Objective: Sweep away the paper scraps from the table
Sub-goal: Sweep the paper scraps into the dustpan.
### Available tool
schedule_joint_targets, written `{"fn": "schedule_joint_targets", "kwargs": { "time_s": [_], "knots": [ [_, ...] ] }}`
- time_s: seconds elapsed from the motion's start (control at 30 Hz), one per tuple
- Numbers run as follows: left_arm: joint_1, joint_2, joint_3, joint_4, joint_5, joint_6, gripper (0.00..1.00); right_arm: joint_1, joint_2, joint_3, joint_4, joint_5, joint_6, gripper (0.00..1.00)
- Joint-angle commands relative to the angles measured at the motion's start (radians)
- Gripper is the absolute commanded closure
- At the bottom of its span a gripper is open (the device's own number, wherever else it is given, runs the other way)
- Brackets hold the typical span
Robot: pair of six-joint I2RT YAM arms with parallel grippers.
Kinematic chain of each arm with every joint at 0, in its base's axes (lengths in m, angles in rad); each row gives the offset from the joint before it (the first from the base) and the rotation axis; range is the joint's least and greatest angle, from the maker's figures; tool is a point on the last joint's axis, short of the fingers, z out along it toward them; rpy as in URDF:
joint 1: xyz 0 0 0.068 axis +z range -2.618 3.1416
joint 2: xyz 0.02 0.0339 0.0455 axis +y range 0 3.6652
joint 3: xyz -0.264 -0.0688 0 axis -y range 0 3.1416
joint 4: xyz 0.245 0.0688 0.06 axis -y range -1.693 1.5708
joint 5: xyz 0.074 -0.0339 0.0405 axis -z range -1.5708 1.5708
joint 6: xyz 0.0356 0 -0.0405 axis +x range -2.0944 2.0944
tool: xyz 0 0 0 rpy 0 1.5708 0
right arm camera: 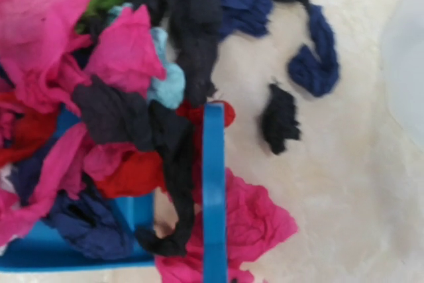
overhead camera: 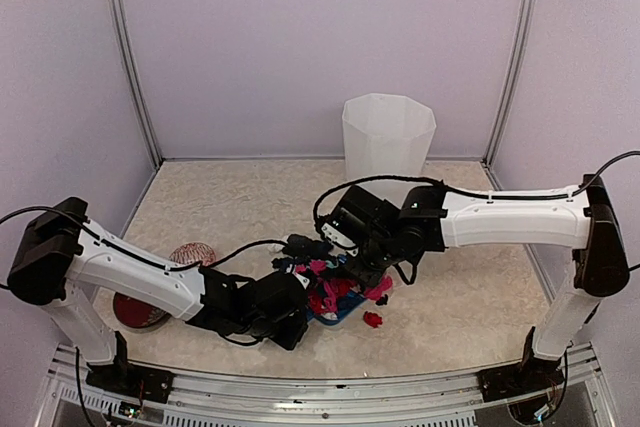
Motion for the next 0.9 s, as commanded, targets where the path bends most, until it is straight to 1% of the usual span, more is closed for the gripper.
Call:
{"fn": "schedule_joint_targets", "kwargs": {
  "time_s": [0.0, 0.33, 0.73, 0.87],
  "knots": [
    [-0.019, -0.02, -0.017, -0.004, -0.073, 0.003, 1.0, -0.006, -0.068, 0.032, -0.028, 0.087, 0.055, 1.0],
    [-0.037, -0.081, -0.017, 0.016, -0.159, 0.021, 1.0, -0.047, -0.166, 0.008, -0.051, 0.17, 0.138, 1.0],
    [-0.052, -0.186, -0.005, 0.021, -0.246, 0.058, 1.0, -0.079, -0.238, -0.048, -0.025, 0.166, 0.168, 1.0],
    [-0.051, -0.198, 0.031, -0.015, -0.27, 0.079, 1.0, -0.087, -0.257, -0.064, -0.015, 0.18, 0.174, 1.0]
  ]
}}
